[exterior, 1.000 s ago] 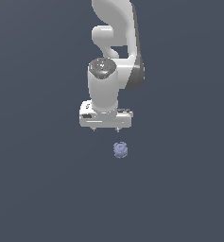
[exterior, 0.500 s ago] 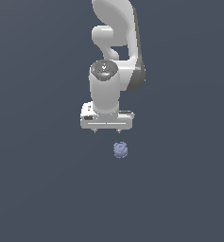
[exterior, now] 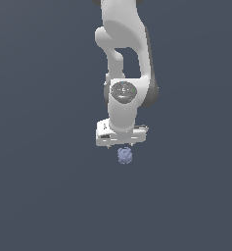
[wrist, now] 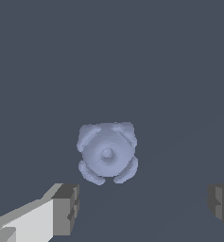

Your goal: Pick up the object and move it to a goal position.

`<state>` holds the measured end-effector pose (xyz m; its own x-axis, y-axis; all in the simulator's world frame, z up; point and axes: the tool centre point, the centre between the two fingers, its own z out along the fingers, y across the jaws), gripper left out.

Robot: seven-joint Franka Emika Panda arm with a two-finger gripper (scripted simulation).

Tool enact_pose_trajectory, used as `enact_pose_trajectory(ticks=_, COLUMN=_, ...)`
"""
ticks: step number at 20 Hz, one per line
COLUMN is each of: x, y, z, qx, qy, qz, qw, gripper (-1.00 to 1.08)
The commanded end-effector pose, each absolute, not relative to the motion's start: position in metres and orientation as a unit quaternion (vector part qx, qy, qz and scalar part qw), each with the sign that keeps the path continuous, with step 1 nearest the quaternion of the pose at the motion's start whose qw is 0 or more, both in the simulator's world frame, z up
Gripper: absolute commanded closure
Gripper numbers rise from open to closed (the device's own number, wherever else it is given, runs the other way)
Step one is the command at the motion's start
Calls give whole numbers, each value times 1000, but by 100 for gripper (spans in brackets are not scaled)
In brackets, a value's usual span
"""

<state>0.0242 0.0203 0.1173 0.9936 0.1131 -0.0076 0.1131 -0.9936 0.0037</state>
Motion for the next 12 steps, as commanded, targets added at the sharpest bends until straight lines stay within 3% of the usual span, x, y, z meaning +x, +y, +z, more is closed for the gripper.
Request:
enact_pose_trajectory(ticks=1, x=28, y=31, z=105, qx=997, qy=72, qz=-2, qw=1, gripper=-92)
enact_pose_trajectory(ticks=12, x=32, y=44, z=89, qx=996, qy=89, qz=-1, qw=0, gripper=-92)
